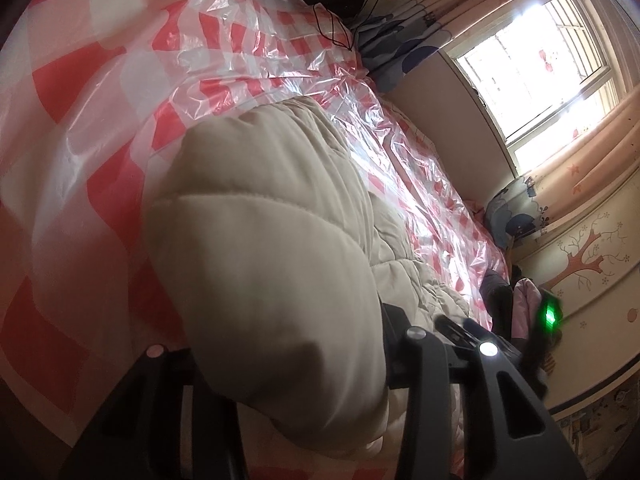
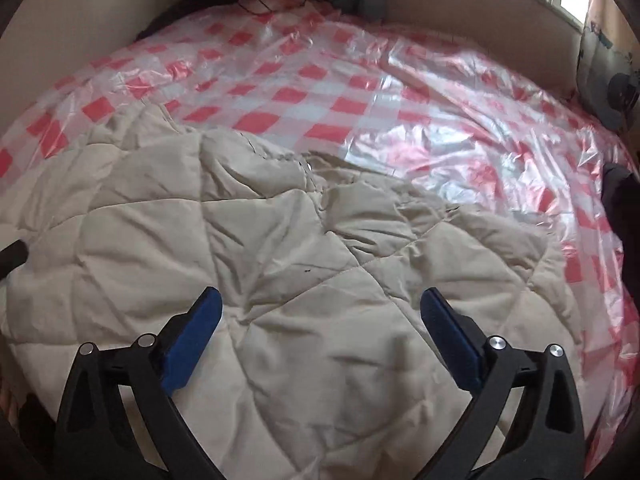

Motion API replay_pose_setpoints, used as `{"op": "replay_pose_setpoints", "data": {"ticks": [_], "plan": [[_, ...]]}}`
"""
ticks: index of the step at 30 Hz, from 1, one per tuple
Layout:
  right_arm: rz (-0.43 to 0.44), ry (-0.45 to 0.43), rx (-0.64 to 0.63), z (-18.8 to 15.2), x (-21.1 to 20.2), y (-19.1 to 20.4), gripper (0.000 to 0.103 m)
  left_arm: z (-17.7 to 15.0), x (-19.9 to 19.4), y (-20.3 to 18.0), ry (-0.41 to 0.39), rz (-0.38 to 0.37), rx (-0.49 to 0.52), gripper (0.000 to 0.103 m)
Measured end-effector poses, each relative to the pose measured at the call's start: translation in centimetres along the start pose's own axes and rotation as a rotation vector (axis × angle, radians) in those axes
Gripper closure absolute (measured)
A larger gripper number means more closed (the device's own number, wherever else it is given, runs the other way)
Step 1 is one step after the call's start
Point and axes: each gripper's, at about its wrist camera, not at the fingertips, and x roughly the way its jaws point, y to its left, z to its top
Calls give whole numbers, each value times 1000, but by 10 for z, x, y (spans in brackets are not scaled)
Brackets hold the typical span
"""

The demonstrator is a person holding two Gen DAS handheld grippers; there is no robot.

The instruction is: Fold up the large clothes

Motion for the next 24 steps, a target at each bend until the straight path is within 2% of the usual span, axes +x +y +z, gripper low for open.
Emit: {"op": "replay_pose_setpoints", "data": {"ticks": [1,3,5,7,10,11,13,15,18,19,22,24], "plan": [[-8,0,-8,-9,-7,4,6,0,0,0,-1,1,1,62],[-16,112,-60,-31,17,18,6,0,0,-1,-4,-4,-2,62],[-19,77,-72,-42,24,19,6,0,-2,-9,-15,3,13,62],[7,124,-36,-32,17,13,6,1,-6,-17,-27,0,37,62],[-11,12,-31,-28,-20,8,6,4,-8,-25,-31,-2,66,62],[-19,21,-41,-33,-21,10,6,5,-8,-28,-34,1,77,62],[-17,127,-87,-49,3,18,6,5,-8,-35,-34,-7,86,63],[-4,76,-94,-59,7,19,6,1,-9,-47,-42,-3,115,63],[40,111,-63,-52,-1,10,6,1,-15,-68,-62,-13,171,63],[71,99,-43,-50,-9,4,6,1,-16,-74,-65,-12,188,63],[121,-11,14,-53,-37,-12,6,1,-16,-91,-70,-13,227,63],[238,-51,93,-58,-54,-34,6,0,-17,-103,-72,-20,247,63]]}}
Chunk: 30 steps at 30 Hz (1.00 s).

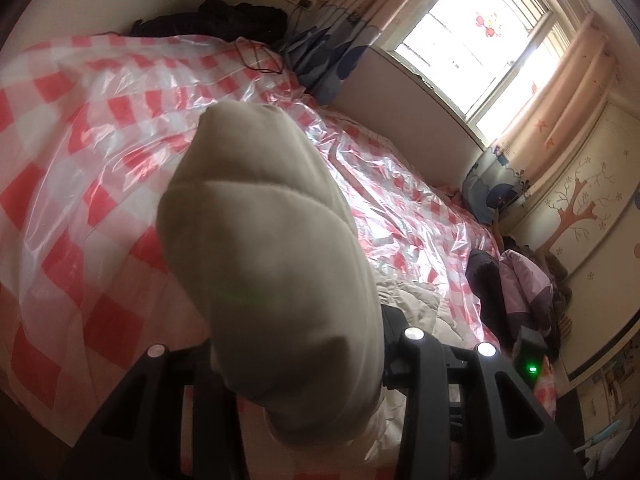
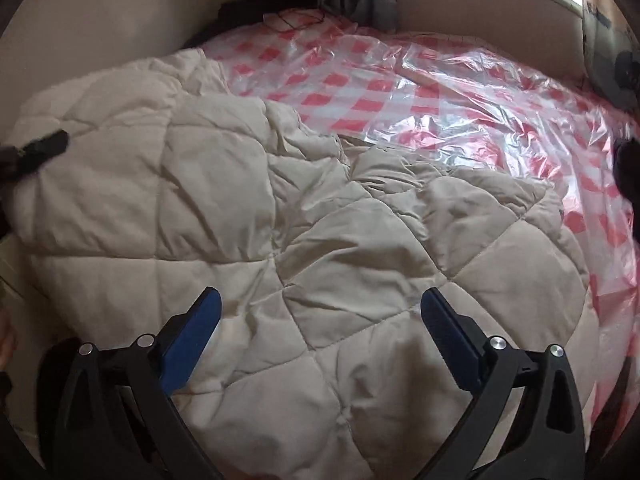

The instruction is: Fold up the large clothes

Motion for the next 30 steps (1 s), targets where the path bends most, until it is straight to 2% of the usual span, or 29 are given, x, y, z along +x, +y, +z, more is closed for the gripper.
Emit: {"op": "replay_pose_setpoints", "data": {"ticks": [2,5,9,13,15,18,20,22,24,26,28,30], "plan": [[146,-43,146,-2,-19,-32,6,3,1,-16,0,-21,27,63],[290,-110,325,-12,-49,-83,6,4,4,-45,4,-57,79,64],[541,-168,569,-25,-65,-150,6,0,16,-92,19,-122,157,65],[744,-228,729,-45,-75,-196,6,-21,42,-152,61,-186,278,66],[815,-269,793,-53,-80,-215,6,-36,59,-176,98,-203,340,66],[886,-324,879,-66,-89,-248,6,-72,97,-207,195,-228,436,66],[882,-341,911,-72,-96,-266,6,-107,129,-225,297,-224,532,66],[863,-329,908,-72,-101,-277,6,-135,142,-235,322,-194,622,65],[822,-305,894,-68,-106,-283,6,-153,139,-246,307,-151,721,61],[736,-250,833,-56,-115,-282,6,-158,130,-252,304,-149,761,43],[605,-214,748,-44,-126,-278,6,-159,121,-253,326,-165,776,31],[477,-185,639,-26,-135,-265,6,-161,111,-256,345,-174,795,26]]}}
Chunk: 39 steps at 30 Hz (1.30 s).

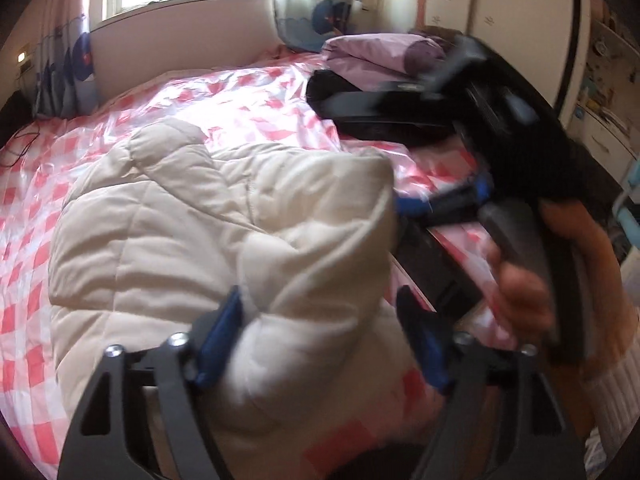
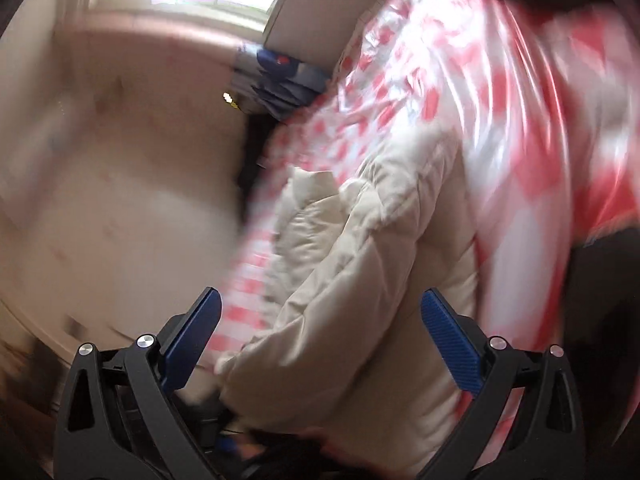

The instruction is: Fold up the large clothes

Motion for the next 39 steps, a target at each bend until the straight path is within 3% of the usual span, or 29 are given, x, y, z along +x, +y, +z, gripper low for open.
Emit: {"op": "replay_pose_setpoints", "data": {"ticks": [5,7,8,12,14,16,18,20,21,22,25,28,29,32,33,35,37,39], "plan": [[-511,185,-298,-19,33,34,6,-13,-56,4,12,-139,-44,26],[-625,216,-321,-33,34,25,6,-20,-81,18,-24,-140,-82,25],[-641,217,-301,-36,30,18,6,-21,-95,34,-59,-103,-113,22],[-664,91,-331,-38,12,42,6,-13,-98,94,-119,29,-248,22],[-585,-15,-386,-29,9,80,6,-8,-75,119,-104,30,-294,22],[-521,-21,-433,-20,22,105,6,-8,-47,132,-47,-11,-326,22],[-477,55,-453,-9,50,114,6,-13,-27,126,-3,-33,-331,22],[-610,148,-473,-11,87,96,6,-15,-21,108,-8,13,-267,20],[-682,177,-487,-12,102,79,6,-15,-19,103,-8,9,-249,19],[-692,195,-468,-19,110,52,6,-16,-19,100,-3,-19,-237,19],[-515,161,-220,-25,91,-12,6,-17,-34,110,-7,-92,-261,20],[-533,152,-210,-27,70,-3,6,-25,-57,149,-41,-97,-411,18],[-554,141,-236,-26,63,6,6,-31,-61,171,-48,-102,-495,13],[-607,132,-281,-27,56,24,6,-50,-47,225,-16,-122,-732,11],[-619,146,-281,-29,61,23,6,-54,-37,234,13,-139,-769,11],[-633,159,-259,-32,68,16,6,-61,-13,242,71,-165,-828,11],[-626,133,-249,-38,70,14,6,-61,14,233,113,-285,-831,11],[-606,90,-231,-33,84,7,6,-48,19,211,104,-241,-753,10]]}}
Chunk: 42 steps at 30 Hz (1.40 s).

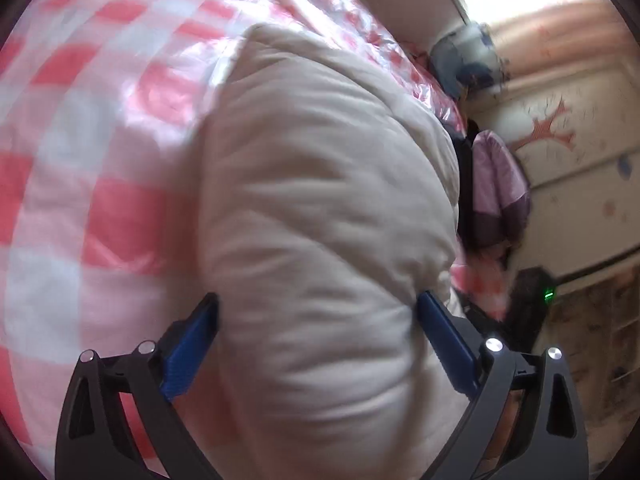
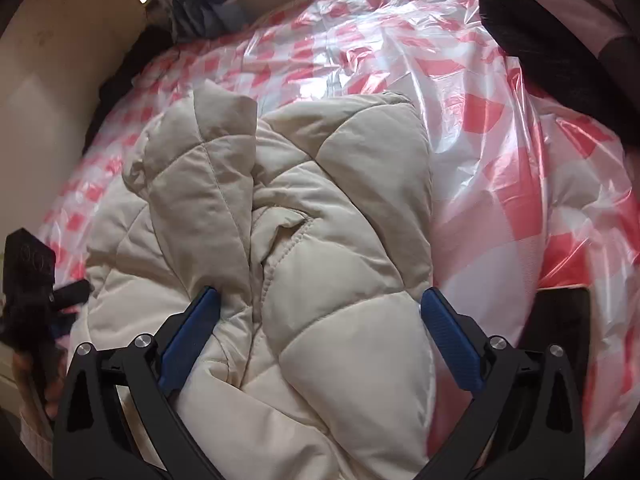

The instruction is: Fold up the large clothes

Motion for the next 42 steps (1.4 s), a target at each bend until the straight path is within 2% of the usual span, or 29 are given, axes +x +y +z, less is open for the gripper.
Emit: {"op": "replay_pose_setpoints", "data": {"ticks": [4,7,8,9,11,13,15,17,18,19,21,24,25,27,29,30,32,35,37,39,41,42], "plan": [[59,-53,37,10,24,26,6,7,-29,-33,-83,27,139,13],[208,-65,18,20,45,77,6,18,-79,-33,-193,127,194,13],[257,-63,-3,21,54,98,6,20,-102,-26,-223,183,208,13],[279,-51,-28,20,62,115,6,20,-115,-19,-229,221,211,13],[253,18,-113,13,83,148,6,17,-130,11,-193,317,177,13],[192,36,-180,4,93,157,6,11,-126,45,-132,357,116,13],[177,57,-202,-5,97,149,6,-2,-118,71,-106,327,99,12],[149,122,-187,-10,99,136,6,-9,-117,65,-126,305,132,12],[103,172,-178,-6,96,130,6,-7,-116,60,-138,314,144,12],[61,186,-187,-2,90,132,6,-6,-116,57,-149,324,150,12],[37,120,-215,20,69,142,6,-6,-113,54,-159,339,150,12],[113,-22,-236,64,45,184,6,-4,-117,61,-161,337,150,12],[123,-34,-242,78,49,197,6,-3,-117,61,-157,339,149,12],[93,-6,-258,103,83,220,6,-3,-118,63,-152,343,150,12],[-5,40,-260,107,128,223,6,0,-118,67,-153,341,149,10],[-12,90,-256,103,164,215,6,1,-117,67,-157,335,149,10],[57,140,-144,95,198,188,6,6,-112,66,-162,333,158,9],[70,148,-124,97,182,183,6,10,-115,63,-122,342,154,9],[117,118,-115,96,145,181,6,6,-130,61,-153,348,158,9],[149,59,-176,75,92,186,6,-3,-146,59,-196,354,170,9],[117,72,-234,45,68,191,6,-10,-151,61,-195,353,165,9],[40,114,-288,21,72,191,6,-14,-146,64,-174,352,166,8]]}}
